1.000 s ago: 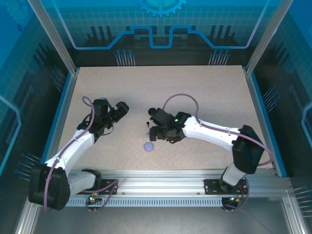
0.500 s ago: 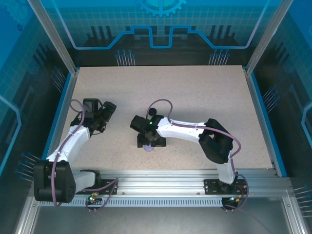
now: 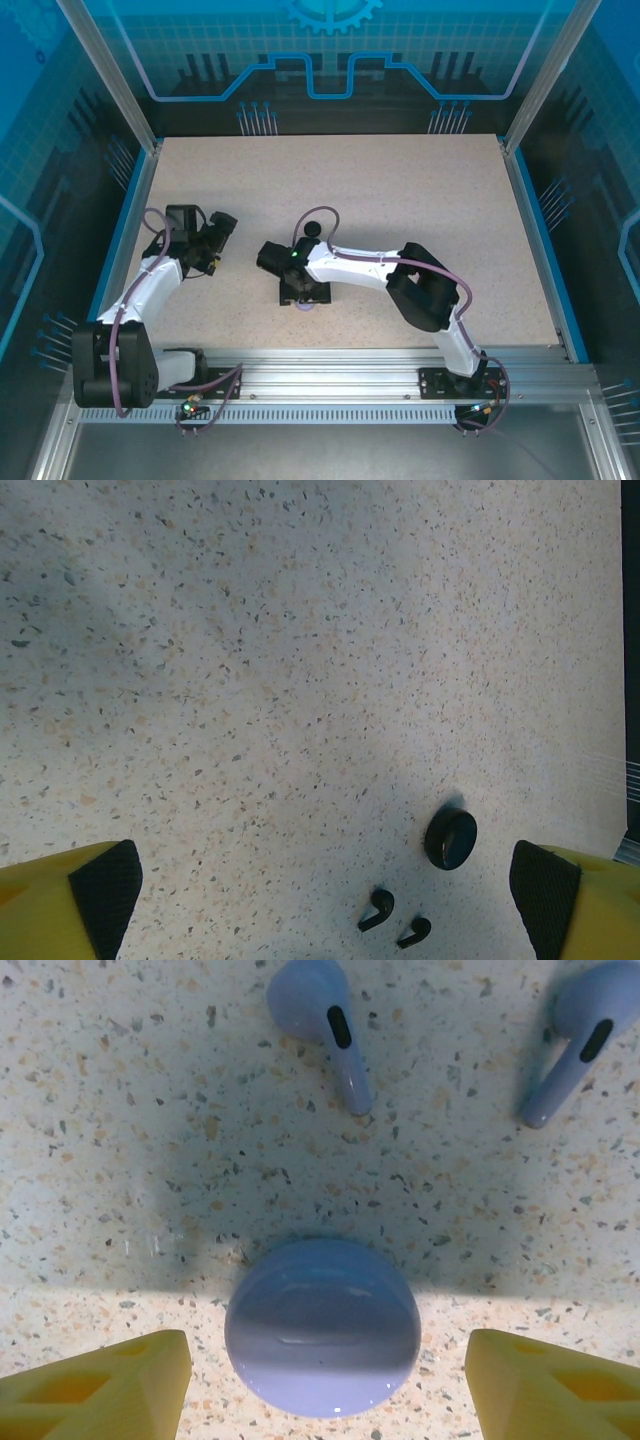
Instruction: Insert wireless bluetooth earbuds into charging case
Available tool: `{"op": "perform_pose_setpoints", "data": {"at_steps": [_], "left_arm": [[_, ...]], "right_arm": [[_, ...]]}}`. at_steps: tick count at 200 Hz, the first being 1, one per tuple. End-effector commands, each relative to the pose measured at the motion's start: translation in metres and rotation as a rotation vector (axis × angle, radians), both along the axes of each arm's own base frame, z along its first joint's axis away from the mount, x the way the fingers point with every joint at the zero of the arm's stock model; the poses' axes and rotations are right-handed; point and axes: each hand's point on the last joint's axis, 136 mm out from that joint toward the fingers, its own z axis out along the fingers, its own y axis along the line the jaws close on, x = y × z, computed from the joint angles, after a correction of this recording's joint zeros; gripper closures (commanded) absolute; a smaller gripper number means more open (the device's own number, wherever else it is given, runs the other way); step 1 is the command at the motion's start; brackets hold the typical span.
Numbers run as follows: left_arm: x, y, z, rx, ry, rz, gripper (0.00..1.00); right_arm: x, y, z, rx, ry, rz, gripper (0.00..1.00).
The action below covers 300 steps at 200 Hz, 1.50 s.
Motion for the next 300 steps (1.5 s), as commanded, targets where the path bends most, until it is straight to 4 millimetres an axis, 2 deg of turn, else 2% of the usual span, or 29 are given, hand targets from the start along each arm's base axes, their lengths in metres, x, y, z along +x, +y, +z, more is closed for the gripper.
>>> {"op": "perform_pose_setpoints", "data": {"at_steps": [1,69,172,189,216,300], "left_arm": [[-0.002,-0.004,-0.006,-0.020,0.019,-0.031,0.01],[0.001,-0.005,-0.007,-0.024,0.014,-0.042,0.01],[0.003,-0.007,-0.009,-0.033,0.012,-0.051,0.01],[0.003,-0.007,-0.010,-0.033,0.015,-0.048,0.01],[0.003,-0.006,-0.010,-0.031,0.013,-0.046,0.01],[0.004,-0.006,-0.008,-0.029,0.004,-0.043,0.01]], "right_arm": [[0.003,-0.005,-0.006,-0.048,0.002,-0.012,0.28],[0.006,-0.006,-0.017,-0.065,0.012,-0.011,0.33],[0.011,-0.008,-0.023,-0.071,0.013,-0.005,0.39],[0.010,-0.005,-0.023,-0.064,0.019,-0.006,0.39],[0.005,-0.005,-0.020,-0.069,0.030,-0.018,0.33],[-0.002,-0.001,-0.026,-0.070,0.067,-0.052,0.35]]}}
